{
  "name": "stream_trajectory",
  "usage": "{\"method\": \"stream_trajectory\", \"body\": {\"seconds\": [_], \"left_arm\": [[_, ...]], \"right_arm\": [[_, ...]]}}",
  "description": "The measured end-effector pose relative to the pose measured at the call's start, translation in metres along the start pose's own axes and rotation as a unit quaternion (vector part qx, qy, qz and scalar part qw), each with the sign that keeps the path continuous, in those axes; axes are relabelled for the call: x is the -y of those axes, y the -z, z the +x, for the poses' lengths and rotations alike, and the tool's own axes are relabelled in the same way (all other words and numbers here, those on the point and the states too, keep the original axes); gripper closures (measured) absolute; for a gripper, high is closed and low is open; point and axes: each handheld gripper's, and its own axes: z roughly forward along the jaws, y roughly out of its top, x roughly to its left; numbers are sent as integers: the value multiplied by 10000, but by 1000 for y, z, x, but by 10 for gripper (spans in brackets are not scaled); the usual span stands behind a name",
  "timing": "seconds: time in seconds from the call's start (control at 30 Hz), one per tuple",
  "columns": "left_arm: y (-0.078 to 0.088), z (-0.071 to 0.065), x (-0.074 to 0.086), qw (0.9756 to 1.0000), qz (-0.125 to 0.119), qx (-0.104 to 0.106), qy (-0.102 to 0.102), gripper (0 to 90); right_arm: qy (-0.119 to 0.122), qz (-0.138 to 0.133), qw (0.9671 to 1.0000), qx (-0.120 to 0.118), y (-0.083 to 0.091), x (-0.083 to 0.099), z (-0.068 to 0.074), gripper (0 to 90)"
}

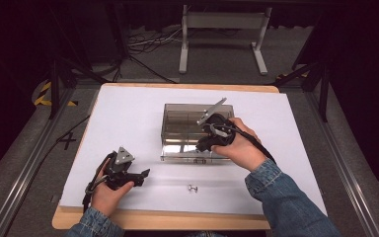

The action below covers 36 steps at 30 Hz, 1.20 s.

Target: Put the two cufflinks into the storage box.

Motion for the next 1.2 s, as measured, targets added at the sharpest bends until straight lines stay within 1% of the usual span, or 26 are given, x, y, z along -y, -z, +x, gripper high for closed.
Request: {"method": "stream_trajectory", "body": {"seconds": [0.23,0.43,0.57,0.8,1.13,1.2], "left_arm": [[0,0,0,10000,2,3,-6,182],[0,0,0,10000,-12,7,8,182],[0,0,0,10000,0,15,7,181],[0,0,0,10000,4,14,5,181],[0,0,0,10000,9,14,0,182],[0,0,0,10000,10,14,1,181]], "right_arm": [[34,33,10000,-22,-7,-1,0,750],[65,107,9999,-46,-16,-2,0,750],[72,105,9999,-75,-22,-2,-1,750],[95,146,9998,-70,-28,-1,-1,750],[121,175,9997,-76,-32,1,-2,747],[136,210,9997,-68,-33,1,-2,734]]}}
